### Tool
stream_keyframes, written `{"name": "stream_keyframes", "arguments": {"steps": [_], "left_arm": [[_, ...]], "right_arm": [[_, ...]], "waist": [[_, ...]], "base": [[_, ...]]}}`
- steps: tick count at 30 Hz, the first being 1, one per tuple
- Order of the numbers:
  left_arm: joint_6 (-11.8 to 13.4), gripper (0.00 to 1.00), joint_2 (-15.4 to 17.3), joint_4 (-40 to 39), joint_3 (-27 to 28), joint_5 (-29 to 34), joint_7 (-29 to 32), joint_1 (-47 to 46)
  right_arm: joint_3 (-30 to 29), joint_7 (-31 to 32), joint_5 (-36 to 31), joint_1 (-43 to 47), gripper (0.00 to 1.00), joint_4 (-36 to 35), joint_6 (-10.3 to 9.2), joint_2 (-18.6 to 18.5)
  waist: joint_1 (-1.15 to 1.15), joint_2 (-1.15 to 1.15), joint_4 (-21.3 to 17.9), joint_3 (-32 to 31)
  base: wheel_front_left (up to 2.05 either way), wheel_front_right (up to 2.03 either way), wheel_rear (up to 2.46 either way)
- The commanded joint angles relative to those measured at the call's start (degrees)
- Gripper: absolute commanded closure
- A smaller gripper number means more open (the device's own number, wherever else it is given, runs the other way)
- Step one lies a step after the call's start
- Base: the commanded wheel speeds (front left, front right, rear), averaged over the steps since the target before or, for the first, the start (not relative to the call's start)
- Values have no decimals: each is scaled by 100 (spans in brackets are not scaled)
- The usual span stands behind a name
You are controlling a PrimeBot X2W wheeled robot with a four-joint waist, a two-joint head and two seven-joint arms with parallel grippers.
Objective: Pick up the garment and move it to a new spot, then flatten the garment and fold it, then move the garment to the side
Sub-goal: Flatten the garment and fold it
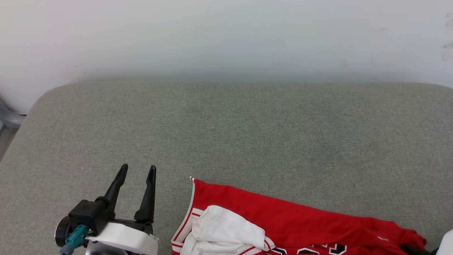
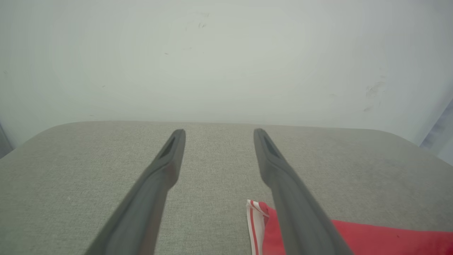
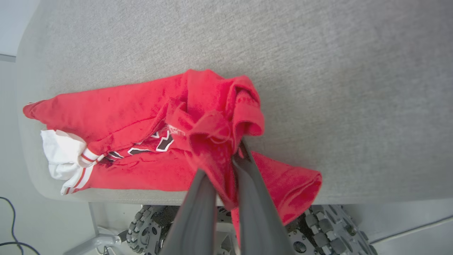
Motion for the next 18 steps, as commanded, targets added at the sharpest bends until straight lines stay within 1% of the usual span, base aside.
{"name": "stream_keyframes", "arguments": {"steps": [1, 4, 6, 8, 13, 17, 18], "left_arm": [[24, 0, -13, -4, -2, 5, -5, 65], [40, 0, -26, -8, -33, -5, 18, 87], [41, 0, -30, -8, -57, -6, 31, 76], [42, 0, -32, 0, -83, -5, 35, 54], [25, 0, -42, 20, -149, -6, 53, -15], [40, 0, -37, 22, -164, -23, 71, -32], [40, 0, -37, 22, -164, -23, 71, -32]], "right_arm": [[-98, 211, 162, -91, 100, 4, -3, 73], [-392, 816, 863, -238, 100, 169, -3, 206], [-419, 1067, 1655, -308, 100, 590, -3, 229], [-343, 1119, 2352, -402, 100, 1036, -3, 219], [235, 771, 3578, -577, 100, 1921, -3, 218], [984, 282, 4484, -736, 100, 2230, -3, 219], [984, 282, 4484, -736, 100, 2230, -3, 219]], "waist": [[0, 0, 5, -34], [0, 0, 22, -71], [0, 0, 48, -84], [0, 0, 80, -96], [0, 0, 210, -117], [0, 0, 321, -120], [0, 0, 321, -120]], "base": [[0, 0, 0], [0, 0, 0], [0, 0, 0], [0, 0, 0], [0, 0, 0], [0, 0, 0], [0, 0, 0]]}}
